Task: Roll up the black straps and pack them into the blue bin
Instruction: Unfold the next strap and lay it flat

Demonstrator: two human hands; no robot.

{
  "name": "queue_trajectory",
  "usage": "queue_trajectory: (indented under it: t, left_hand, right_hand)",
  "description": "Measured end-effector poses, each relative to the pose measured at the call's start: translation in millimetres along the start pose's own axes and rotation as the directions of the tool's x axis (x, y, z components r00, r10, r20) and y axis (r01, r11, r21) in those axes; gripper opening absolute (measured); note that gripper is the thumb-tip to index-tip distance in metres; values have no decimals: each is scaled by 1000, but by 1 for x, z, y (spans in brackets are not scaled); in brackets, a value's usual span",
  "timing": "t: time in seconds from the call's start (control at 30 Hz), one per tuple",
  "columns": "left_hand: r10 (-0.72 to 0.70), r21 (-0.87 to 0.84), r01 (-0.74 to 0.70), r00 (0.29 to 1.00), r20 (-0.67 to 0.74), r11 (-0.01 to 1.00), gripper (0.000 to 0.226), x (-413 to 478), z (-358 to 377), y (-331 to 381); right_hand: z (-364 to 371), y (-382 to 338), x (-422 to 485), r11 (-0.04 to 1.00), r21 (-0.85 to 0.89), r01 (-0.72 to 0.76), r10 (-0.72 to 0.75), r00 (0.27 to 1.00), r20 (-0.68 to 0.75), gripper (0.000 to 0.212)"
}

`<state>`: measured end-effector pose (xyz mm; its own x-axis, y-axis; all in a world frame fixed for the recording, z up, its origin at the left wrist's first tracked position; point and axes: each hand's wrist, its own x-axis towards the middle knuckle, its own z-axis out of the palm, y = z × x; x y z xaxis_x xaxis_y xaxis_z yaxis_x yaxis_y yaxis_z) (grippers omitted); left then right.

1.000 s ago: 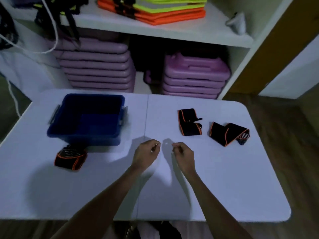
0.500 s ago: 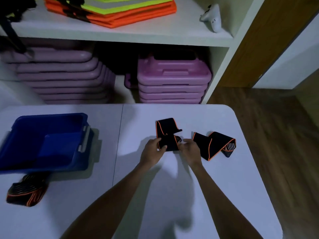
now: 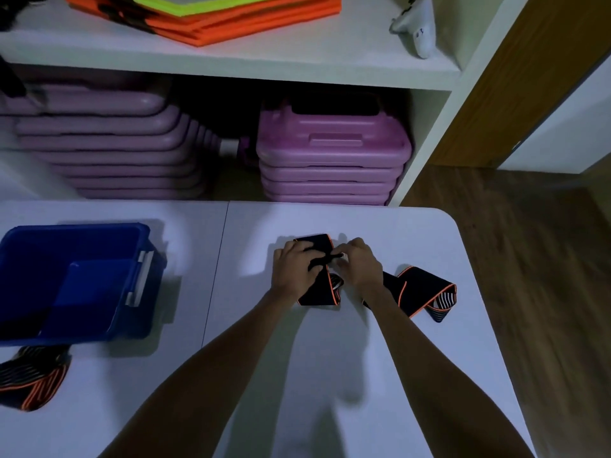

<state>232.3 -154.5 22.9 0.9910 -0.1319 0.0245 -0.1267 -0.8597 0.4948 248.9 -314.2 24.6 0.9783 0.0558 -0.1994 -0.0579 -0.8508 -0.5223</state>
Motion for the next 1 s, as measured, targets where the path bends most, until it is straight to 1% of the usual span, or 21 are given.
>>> queue_trajectory:
  t: [0.03,0.1,0.17,0.23,0.27,0.33,0.4,0.47,0.5,0.57,0.6,0.63,0.7,0.73,0.77,0.8,0.83,0.87,1.0]
  left_hand:
    - [-3,-36,2,999,-45,999,26,3,-2,1]
    - [-20,-139,5,994,-109,990,20,9,-8,2]
    - [-16,-290,-18,993,-116,957,17,13,-13,4]
    - [-40,-455,-1,996,-81,890,14,16,-21,10]
    - [-52,-512,8,996,-71,859,12,17,-27,14]
    - [-55,-572,-4,995,-87,820,8,15,-38,19]
    - [-87,-640,12,993,-86,768,8,9,-49,23]
    - [-142,-690,60,988,-63,722,15,2,-55,23]
    - [-155,-684,62,985,-76,727,20,-1,-54,19]
    - [-156,-648,18,975,-156,762,32,-9,-52,14]
    - [-200,-669,38,965,-167,742,36,-13,-53,14]
    - [-267,-723,85,953,-141,686,38,-17,-55,15]
    - [-409,-824,245,912,18,510,36,-29,-65,24]
    - [-448,-852,323,886,119,412,30,-38,-70,26]
    - [-449,-870,385,865,223,310,24,-47,-74,27]
    - [-425,-874,429,852,306,229,19,-57,-77,28]
    - [-389,-876,449,849,357,177,17,-70,-80,27]
    - [-354,-877,451,858,373,168,16,-83,-80,25]
    - [-258,-861,450,883,391,236,24,-137,-70,14]
  right_hand:
    - [-1,0,1,997,69,25,-24,1000,-15,18]
    - [-5,0,2,958,282,60,-46,997,-58,12]
    - [-11,-2,0,879,474,52,-24,998,-63,10]
    - [-21,-5,-4,811,585,36,-22,999,-30,9]
    - [-26,-6,-6,785,619,34,-33,999,-14,7]
    - [-37,-8,-10,751,658,52,-60,998,-10,5]
    - [-48,-13,-14,733,673,96,-86,995,-48,4]
    - [-60,-22,-19,702,699,133,-99,991,-89,4]
    - [-66,-27,-24,681,717,147,-103,989,-106,5]
    - [-76,-36,-34,640,748,174,-115,985,-131,7]
    - [-79,-39,-38,629,755,185,-122,983,-139,8]
    - [-81,-43,-44,625,757,191,-127,982,-143,9]
    - [-81,-48,-57,620,761,188,-130,982,-136,11]
    - [-79,-48,-65,619,764,183,-129,983,-131,11]
    - [-75,-47,-74,622,764,173,-122,985,-124,11]
    - [-70,-44,-85,633,758,161,-113,987,-115,12]
    - [-63,-41,-97,648,747,148,-101,989,-108,12]
    - [-55,-36,-109,663,736,136,-88,991,-104,14]
    - [-18,-16,-164,710,697,100,-36,994,-106,29]
